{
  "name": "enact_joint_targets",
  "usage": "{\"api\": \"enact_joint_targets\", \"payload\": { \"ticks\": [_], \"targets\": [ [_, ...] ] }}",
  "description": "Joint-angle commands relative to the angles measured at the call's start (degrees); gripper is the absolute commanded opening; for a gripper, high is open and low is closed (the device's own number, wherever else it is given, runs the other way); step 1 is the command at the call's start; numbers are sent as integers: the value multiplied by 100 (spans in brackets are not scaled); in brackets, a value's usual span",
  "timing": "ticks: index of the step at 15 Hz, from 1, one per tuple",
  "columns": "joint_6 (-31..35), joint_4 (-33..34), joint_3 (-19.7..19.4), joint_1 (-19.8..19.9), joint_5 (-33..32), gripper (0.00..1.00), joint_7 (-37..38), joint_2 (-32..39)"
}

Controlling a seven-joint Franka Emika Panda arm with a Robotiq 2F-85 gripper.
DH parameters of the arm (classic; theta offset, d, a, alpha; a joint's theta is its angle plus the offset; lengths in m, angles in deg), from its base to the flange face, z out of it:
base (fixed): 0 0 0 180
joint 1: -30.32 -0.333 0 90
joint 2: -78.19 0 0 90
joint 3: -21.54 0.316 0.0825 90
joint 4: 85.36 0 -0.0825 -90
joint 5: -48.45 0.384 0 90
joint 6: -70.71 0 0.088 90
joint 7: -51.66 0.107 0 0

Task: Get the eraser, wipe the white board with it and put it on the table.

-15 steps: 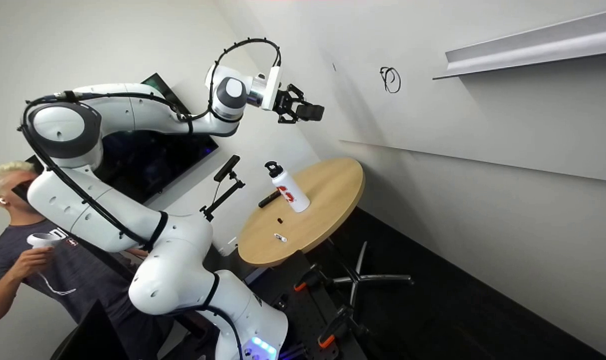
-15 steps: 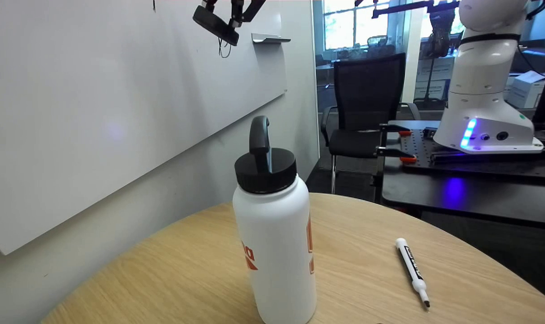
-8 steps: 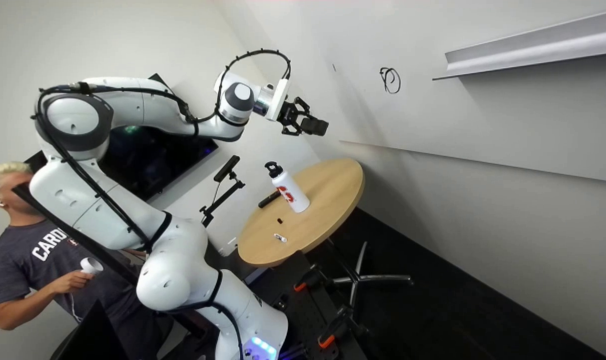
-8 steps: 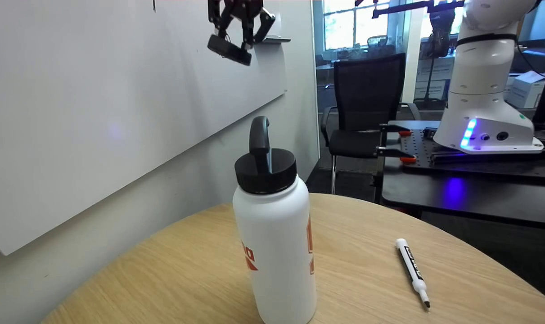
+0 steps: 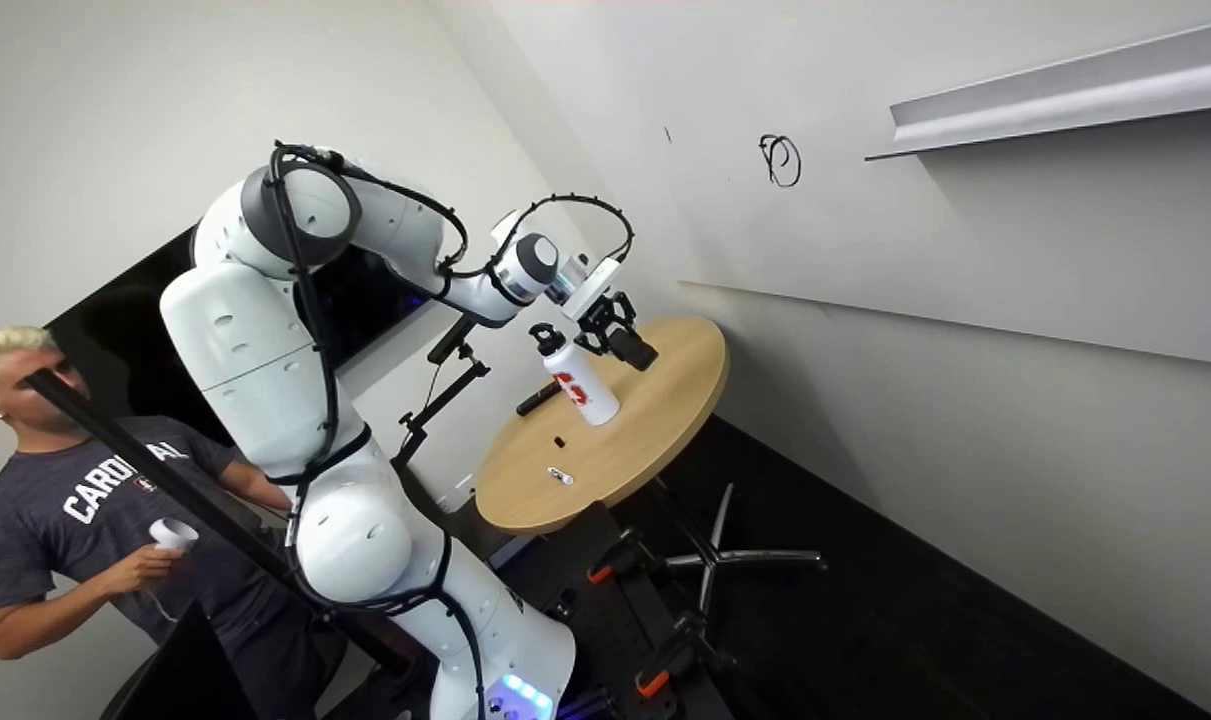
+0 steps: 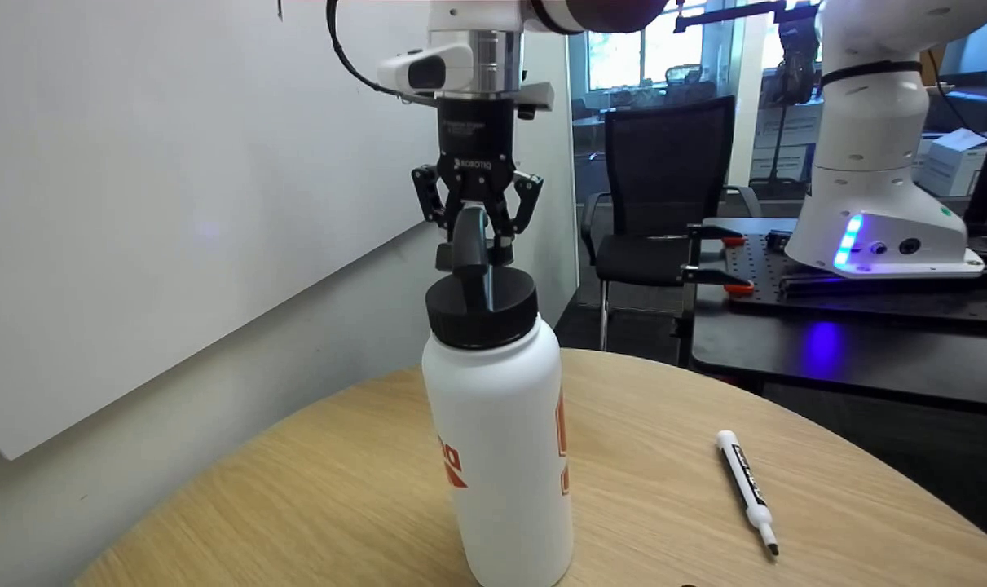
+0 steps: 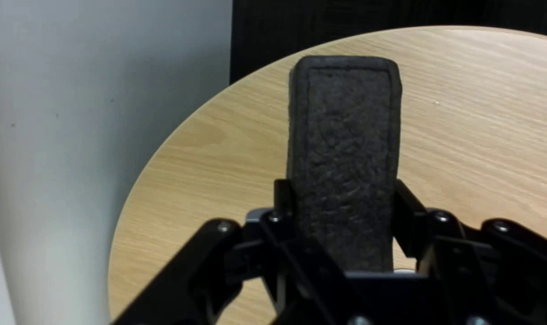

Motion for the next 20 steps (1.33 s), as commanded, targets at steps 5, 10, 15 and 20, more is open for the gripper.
{"api": "enact_joint_targets", "payload": {
  "ticks": [5,10,15,20],
  "targets": [
    [2,33,-374,-350,90,29,-70,-50],
    [45,583,-546,-742,35,29,195,787],
    [318,1156,-868,-1292,-337,29,695,1601],
    [502,1600,-1285,-1761,-830,29,1356,2173]
  ]
}}
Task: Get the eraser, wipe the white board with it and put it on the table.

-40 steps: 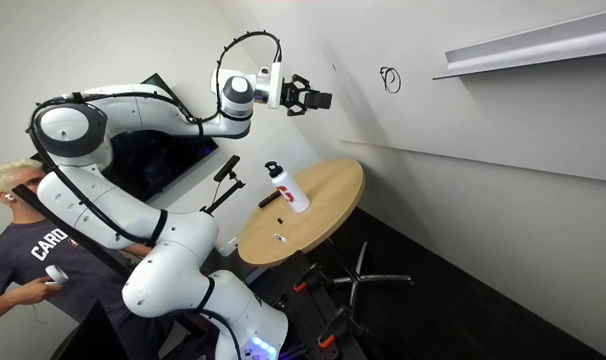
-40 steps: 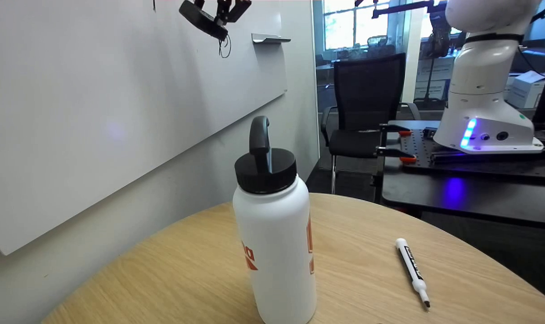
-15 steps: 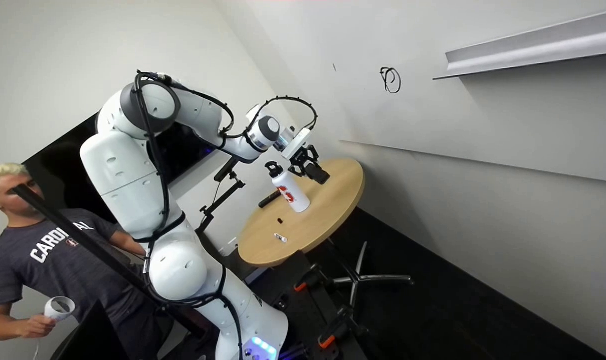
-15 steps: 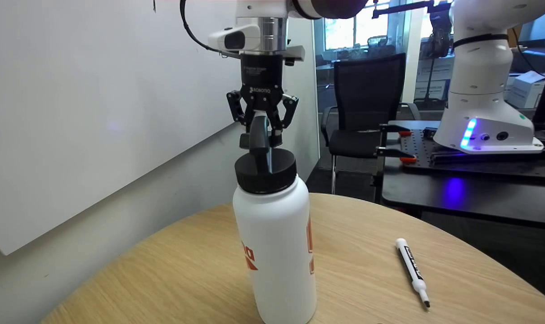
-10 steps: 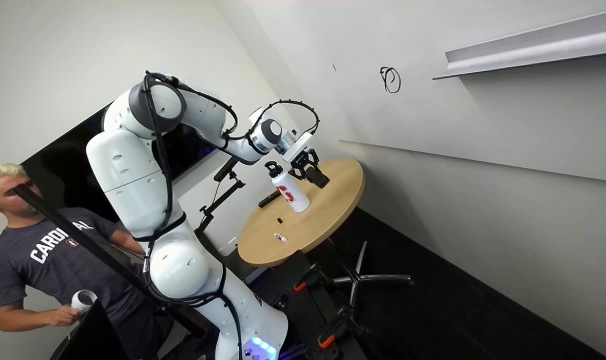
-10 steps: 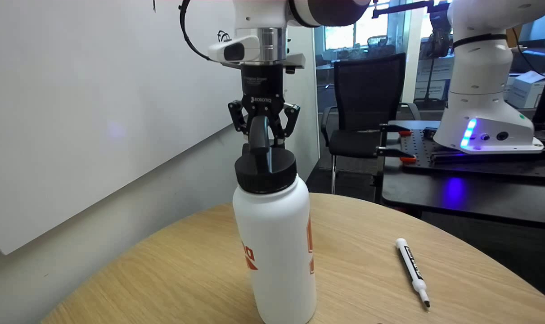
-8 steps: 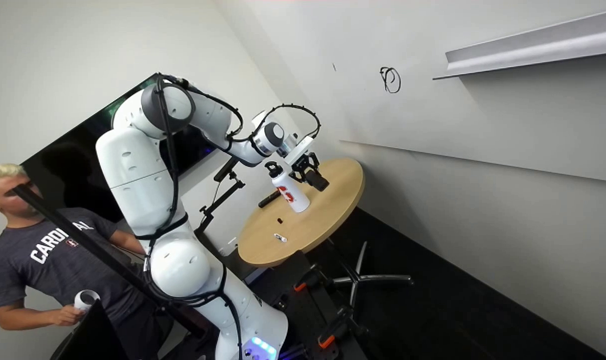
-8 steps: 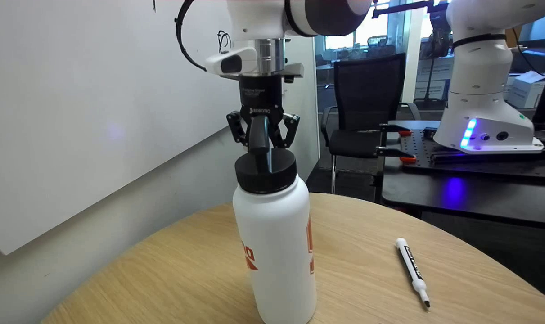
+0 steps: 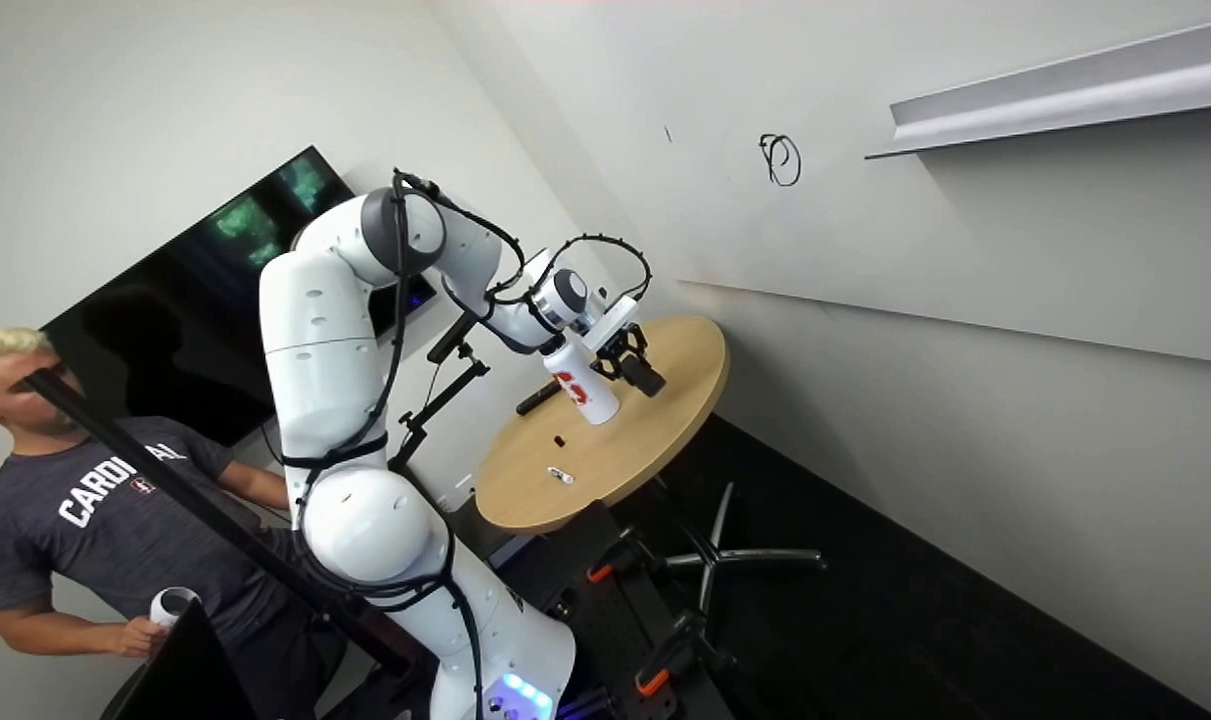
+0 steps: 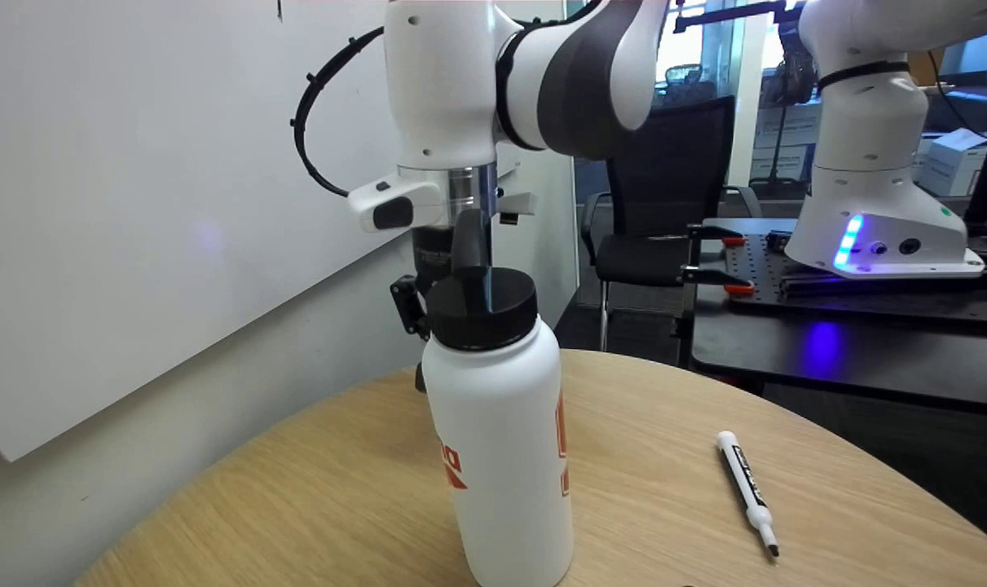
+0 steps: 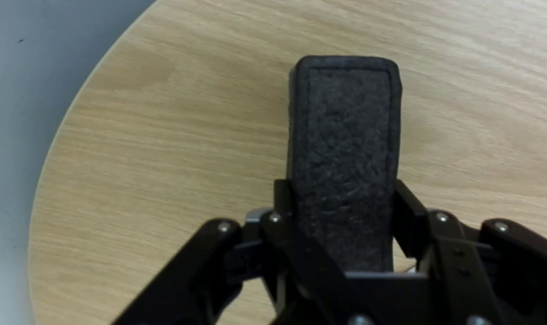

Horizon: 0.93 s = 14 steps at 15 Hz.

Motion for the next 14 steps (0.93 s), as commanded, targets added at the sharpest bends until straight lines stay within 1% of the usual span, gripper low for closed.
{"api": "enact_joint_targets", "payload": {
  "ticks": [1,2,4,5,6,7,9,11,13,14],
  "targets": [
    [93,376,-255,-282,-268,29,439,356],
    [81,383,-276,-321,-294,74,514,358],
    [41,365,-327,-397,-366,87,656,297],
    [8,319,-345,-426,-404,95,720,216],
    [-53,249,-366,-451,-443,99,803,96],
    [-54,148,-372,-453,-470,100,870,-35],
    [-94,-107,-387,-454,-571,100,1012,-392],
    [-136,-470,-161,-233,-445,100,745,-823],
    [-410,-939,-10,-97,-272,100,653,-1416],
    [-528,-1179,135,35,-82,100,520,-1707]
  ]
}}
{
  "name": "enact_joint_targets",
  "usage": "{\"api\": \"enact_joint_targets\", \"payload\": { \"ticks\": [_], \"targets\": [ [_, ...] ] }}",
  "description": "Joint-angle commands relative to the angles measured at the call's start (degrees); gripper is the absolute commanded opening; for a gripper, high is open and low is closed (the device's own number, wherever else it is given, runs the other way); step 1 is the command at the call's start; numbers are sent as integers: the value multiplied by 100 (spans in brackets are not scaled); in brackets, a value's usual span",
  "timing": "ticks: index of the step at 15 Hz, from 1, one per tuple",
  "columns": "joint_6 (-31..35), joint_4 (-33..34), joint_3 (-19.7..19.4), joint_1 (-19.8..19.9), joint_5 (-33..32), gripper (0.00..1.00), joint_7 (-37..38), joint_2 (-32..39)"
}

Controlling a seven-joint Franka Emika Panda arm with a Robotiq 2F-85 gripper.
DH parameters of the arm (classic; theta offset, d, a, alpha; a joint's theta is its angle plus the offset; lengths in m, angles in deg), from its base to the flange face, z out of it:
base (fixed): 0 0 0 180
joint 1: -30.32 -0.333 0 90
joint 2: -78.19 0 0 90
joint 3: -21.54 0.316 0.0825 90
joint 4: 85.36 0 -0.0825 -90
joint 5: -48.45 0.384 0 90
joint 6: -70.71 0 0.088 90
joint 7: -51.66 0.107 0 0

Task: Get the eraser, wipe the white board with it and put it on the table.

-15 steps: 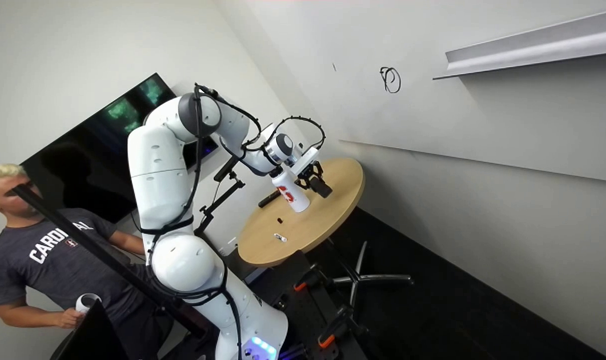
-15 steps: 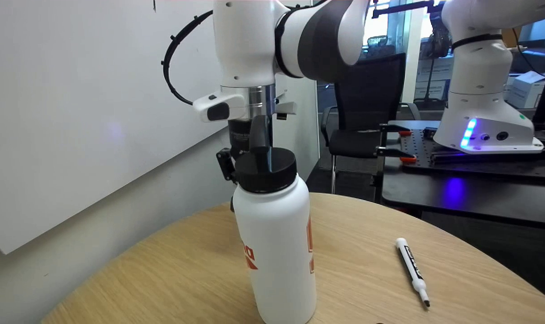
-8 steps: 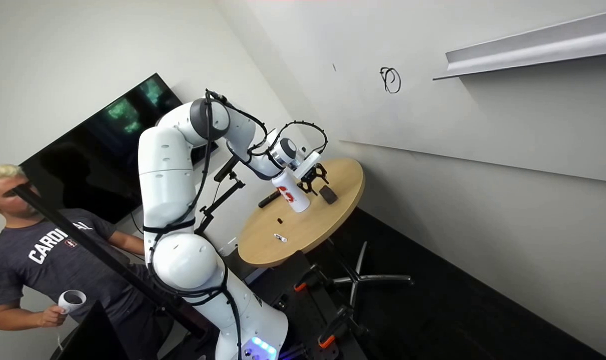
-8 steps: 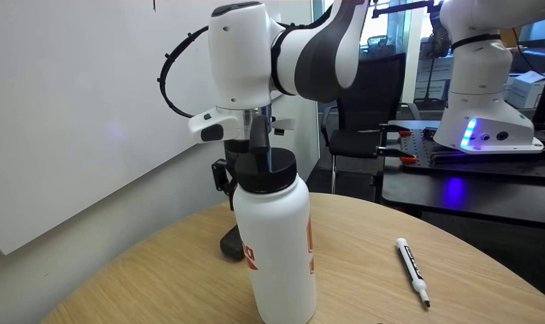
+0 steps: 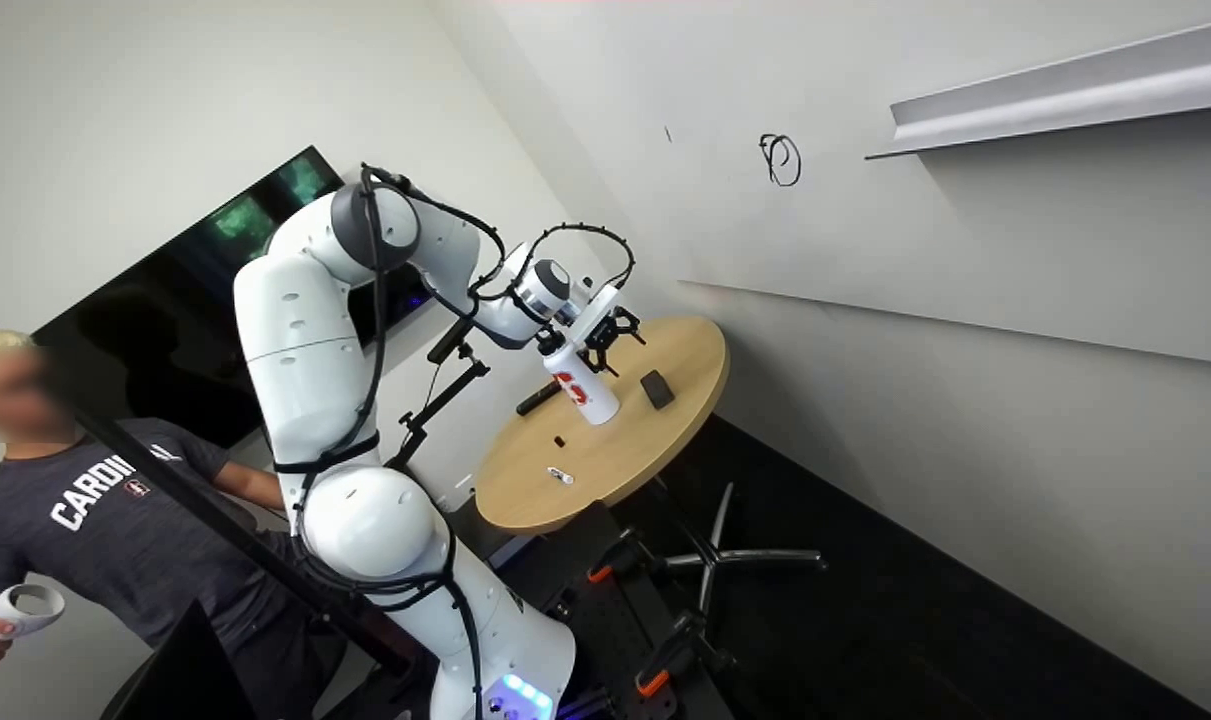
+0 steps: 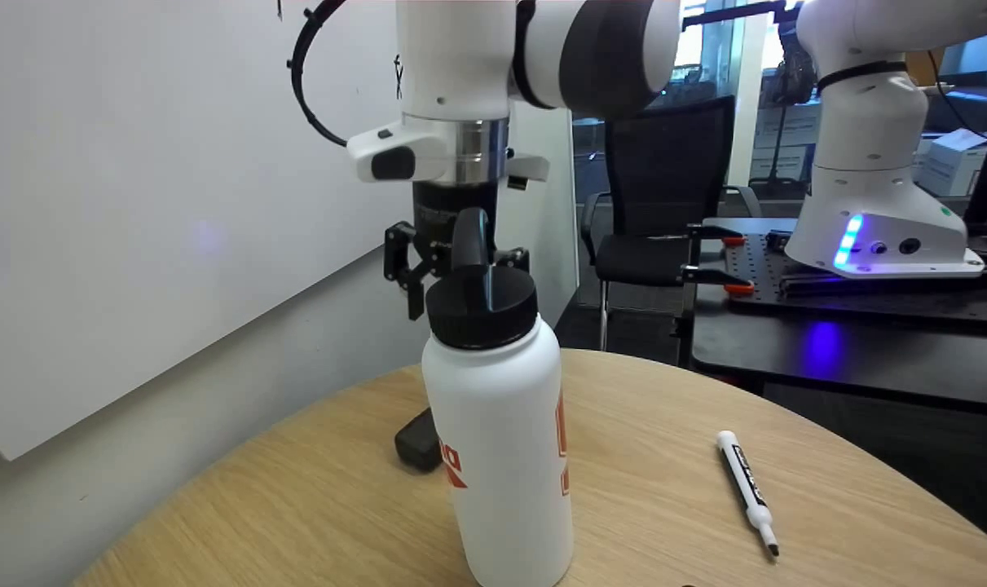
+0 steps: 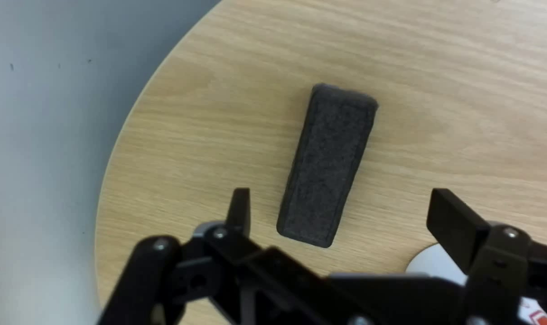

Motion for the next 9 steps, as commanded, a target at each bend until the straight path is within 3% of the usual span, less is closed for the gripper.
{"api": "enact_joint_targets", "payload": {
  "ticks": [1,5,9],
  "targets": [
    [-342,-1142,442,443,542,100,-439,-1326],
    [-245,-1906,824,807,1552,100,-1250,-2333],
    [-174,-2285,752,728,2398,100,-2083,-2960]
  ]
}}
